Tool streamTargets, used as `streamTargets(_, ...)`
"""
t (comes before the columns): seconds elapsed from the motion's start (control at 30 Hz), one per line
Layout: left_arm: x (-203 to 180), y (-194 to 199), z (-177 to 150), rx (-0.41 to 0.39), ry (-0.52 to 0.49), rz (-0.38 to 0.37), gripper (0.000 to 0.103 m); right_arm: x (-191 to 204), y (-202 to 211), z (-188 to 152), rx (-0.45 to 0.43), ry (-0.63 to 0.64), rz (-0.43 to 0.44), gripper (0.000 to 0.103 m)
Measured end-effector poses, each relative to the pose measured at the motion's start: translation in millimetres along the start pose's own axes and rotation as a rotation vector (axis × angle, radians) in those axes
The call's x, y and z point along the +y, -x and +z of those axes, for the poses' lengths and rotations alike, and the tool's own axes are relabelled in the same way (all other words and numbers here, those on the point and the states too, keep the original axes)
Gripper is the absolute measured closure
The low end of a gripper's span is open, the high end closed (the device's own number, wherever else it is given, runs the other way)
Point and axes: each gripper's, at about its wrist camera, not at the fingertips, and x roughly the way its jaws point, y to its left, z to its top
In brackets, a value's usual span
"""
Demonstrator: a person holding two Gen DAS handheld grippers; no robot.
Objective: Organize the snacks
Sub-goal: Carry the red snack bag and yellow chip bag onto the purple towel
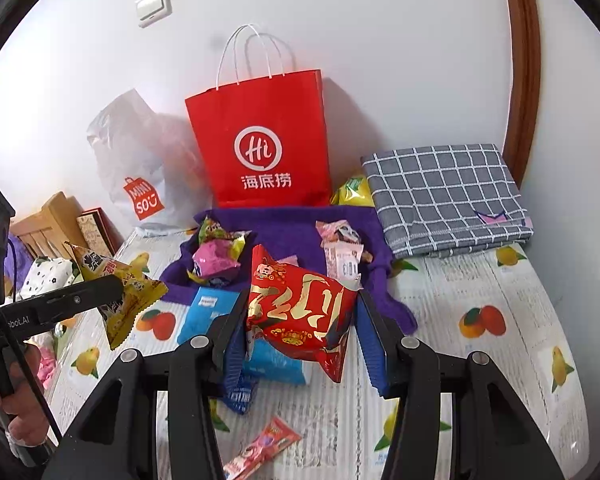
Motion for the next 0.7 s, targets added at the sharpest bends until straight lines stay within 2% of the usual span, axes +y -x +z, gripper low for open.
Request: streamTargets(0.7,5,-27,27,0.001,-0.023,0.026,0.052,0,-43,31,0.015,0.023,-0.002,0.054)
